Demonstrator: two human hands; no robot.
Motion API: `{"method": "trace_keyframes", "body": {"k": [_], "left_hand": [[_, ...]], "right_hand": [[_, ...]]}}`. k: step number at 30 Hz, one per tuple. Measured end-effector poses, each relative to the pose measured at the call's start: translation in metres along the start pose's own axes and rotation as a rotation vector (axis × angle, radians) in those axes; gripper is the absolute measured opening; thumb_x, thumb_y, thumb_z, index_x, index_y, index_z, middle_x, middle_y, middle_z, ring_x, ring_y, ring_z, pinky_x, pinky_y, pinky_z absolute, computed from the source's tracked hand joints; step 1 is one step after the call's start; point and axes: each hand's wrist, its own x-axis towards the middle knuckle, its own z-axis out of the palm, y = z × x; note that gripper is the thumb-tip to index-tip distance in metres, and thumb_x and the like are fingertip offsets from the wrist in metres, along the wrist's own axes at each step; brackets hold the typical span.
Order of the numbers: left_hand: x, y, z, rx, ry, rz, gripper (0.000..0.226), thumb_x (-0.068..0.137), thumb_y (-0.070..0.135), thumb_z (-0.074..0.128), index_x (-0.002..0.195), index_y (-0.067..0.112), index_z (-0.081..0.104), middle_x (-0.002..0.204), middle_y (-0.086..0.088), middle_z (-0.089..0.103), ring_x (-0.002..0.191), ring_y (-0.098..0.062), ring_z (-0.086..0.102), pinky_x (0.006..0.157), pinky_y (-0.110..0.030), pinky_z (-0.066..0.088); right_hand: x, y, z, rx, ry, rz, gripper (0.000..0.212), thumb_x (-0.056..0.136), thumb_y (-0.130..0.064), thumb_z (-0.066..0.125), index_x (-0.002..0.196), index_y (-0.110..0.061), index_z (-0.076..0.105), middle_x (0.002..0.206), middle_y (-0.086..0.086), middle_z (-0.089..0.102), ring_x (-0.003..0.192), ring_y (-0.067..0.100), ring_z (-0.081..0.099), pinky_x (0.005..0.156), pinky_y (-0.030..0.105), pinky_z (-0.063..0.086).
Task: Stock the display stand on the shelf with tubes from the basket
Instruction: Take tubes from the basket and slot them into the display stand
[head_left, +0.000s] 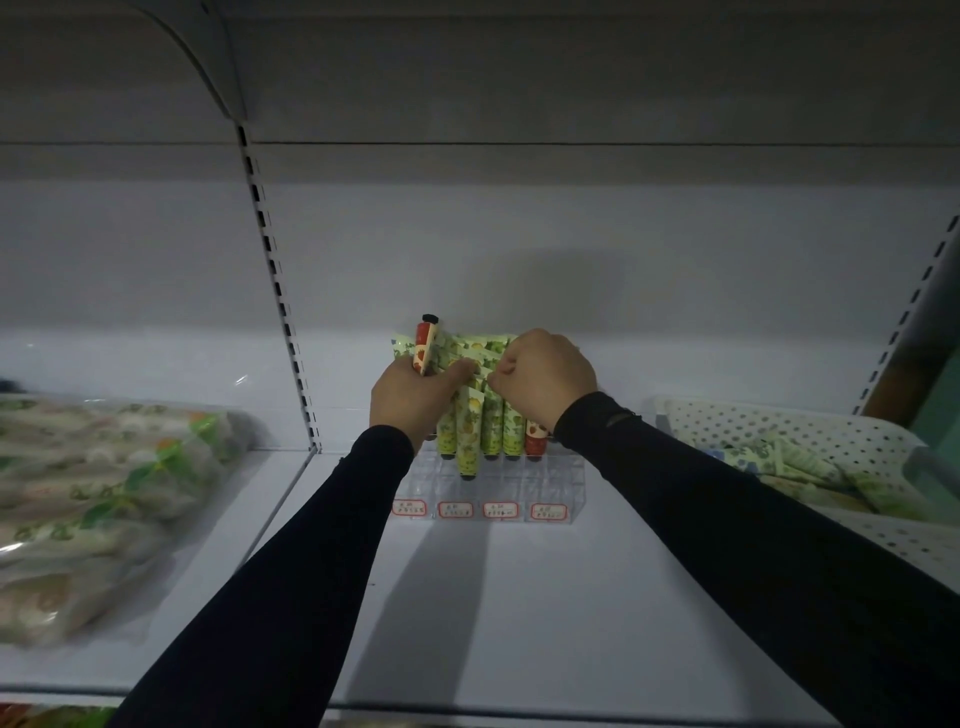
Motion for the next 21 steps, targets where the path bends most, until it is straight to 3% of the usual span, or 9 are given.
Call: {"method": "trace_keyframes", "body": {"k": [5,9,11,14,18,21], "left_hand": [[-0.005,0.003,-0.006,-0.033,0.014,0.05,0.043,0.088,0.047,0.066,0.099,0.006,0.066,0.088,-0.007,0.07,0.071,-0.017,0.064,0.052,-0.023,0.045],[-0.01,0.008,-0.017,-0.101,0.045,0.057,0.034,0.092,0.042,0.055,0.096,0.008,0.059,0.088,-0.009,0.064,0.074,-0.024,0.059,0.065,-0.035,0.052],[-0.014,0.012,-0.022,-0.161,0.041,0.066,0.017,0.096,0.035,0.051,0.091,0.019,0.05,0.084,-0.004,0.057,0.07,-0.02,0.053,0.061,-0.032,0.044],[-0.021,0.017,-0.027,-0.185,0.026,0.111,0.01,0.099,0.028,0.048,0.091,0.022,0.045,0.085,-0.005,0.054,0.065,-0.017,0.048,0.054,-0.029,0.039],[-0.036,0.028,-0.027,-0.183,-0.054,0.195,0.012,0.1,0.025,0.05,0.094,0.016,0.056,0.085,-0.008,0.057,0.075,-0.02,0.055,0.062,-0.032,0.049],[-0.05,0.036,-0.025,-0.191,-0.122,0.216,0.016,0.098,0.027,0.056,0.095,0.014,0.066,0.088,-0.011,0.062,0.08,-0.024,0.059,0.069,-0.04,0.052]], "right_hand": [[0.0,0.005,0.0,0.038,0.007,-0.051,0.042,0.083,-0.027,0.062,0.046,-0.017,0.045,0.047,-0.005,0.043,0.055,0.019,0.048,0.075,0.033,0.043],[0.001,0.007,-0.016,0.147,0.11,-0.093,0.049,0.089,-0.03,0.056,0.047,-0.013,0.036,0.047,0.004,0.031,0.046,0.021,0.032,0.051,0.027,0.032],[0.0,0.009,-0.027,0.18,0.174,-0.103,0.048,0.09,-0.029,0.054,0.048,-0.011,0.038,0.048,0.008,0.033,0.047,0.02,0.032,0.049,0.029,0.03],[-0.005,0.015,-0.035,0.218,0.198,-0.104,0.047,0.09,-0.03,0.054,0.053,-0.002,0.047,0.052,0.014,0.043,0.049,0.021,0.038,0.051,0.029,0.034],[-0.017,0.024,-0.039,0.271,0.162,-0.115,0.047,0.092,-0.033,0.056,0.063,0.004,0.054,0.061,0.021,0.055,0.053,0.023,0.044,0.054,0.028,0.036],[-0.028,0.026,-0.043,0.342,0.115,-0.114,0.046,0.093,-0.036,0.057,0.062,-0.002,0.056,0.058,0.007,0.053,0.054,0.015,0.045,0.057,0.026,0.037]]}}
